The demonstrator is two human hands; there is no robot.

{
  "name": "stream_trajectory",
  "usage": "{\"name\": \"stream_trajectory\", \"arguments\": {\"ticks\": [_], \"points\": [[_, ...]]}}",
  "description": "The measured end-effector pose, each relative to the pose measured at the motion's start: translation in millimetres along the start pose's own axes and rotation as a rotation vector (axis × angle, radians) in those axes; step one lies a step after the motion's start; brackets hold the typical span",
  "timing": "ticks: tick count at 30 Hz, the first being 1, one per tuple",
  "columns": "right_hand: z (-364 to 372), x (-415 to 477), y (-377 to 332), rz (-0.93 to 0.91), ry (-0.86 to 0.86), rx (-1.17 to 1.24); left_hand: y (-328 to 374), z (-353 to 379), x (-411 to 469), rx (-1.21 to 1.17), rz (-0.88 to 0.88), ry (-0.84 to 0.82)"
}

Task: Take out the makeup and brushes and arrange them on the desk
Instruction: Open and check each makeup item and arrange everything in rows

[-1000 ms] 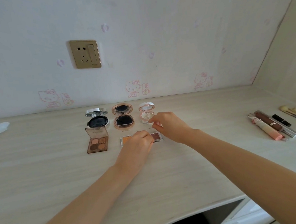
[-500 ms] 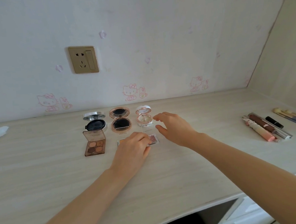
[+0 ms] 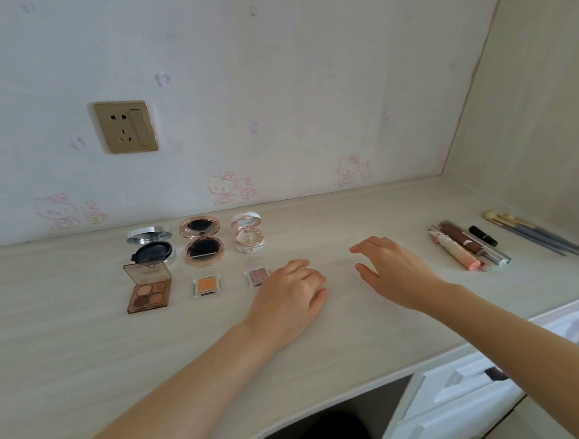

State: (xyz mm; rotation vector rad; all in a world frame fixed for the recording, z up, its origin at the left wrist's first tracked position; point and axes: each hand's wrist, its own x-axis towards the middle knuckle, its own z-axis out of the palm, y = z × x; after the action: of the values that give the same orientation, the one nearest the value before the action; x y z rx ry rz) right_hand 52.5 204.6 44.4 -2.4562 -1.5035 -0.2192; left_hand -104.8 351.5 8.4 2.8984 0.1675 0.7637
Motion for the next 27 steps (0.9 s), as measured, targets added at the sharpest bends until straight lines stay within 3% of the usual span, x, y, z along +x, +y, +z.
{"name": "stream_trajectory", "arguments": {"ticks": [12,20,27], "points": [[-25,-53,84,0.208,0.057,0.001,75,58,83,-0.202,-0.006,-0.117],[-26,-64,133,0.211,0.178,0.009,104,90,134,-0.250,-0.027,-0.166],[-32,-57,161,0.284,0.112,-0.063,112,111,185,-0.320,-0.091,-0.172]]}}
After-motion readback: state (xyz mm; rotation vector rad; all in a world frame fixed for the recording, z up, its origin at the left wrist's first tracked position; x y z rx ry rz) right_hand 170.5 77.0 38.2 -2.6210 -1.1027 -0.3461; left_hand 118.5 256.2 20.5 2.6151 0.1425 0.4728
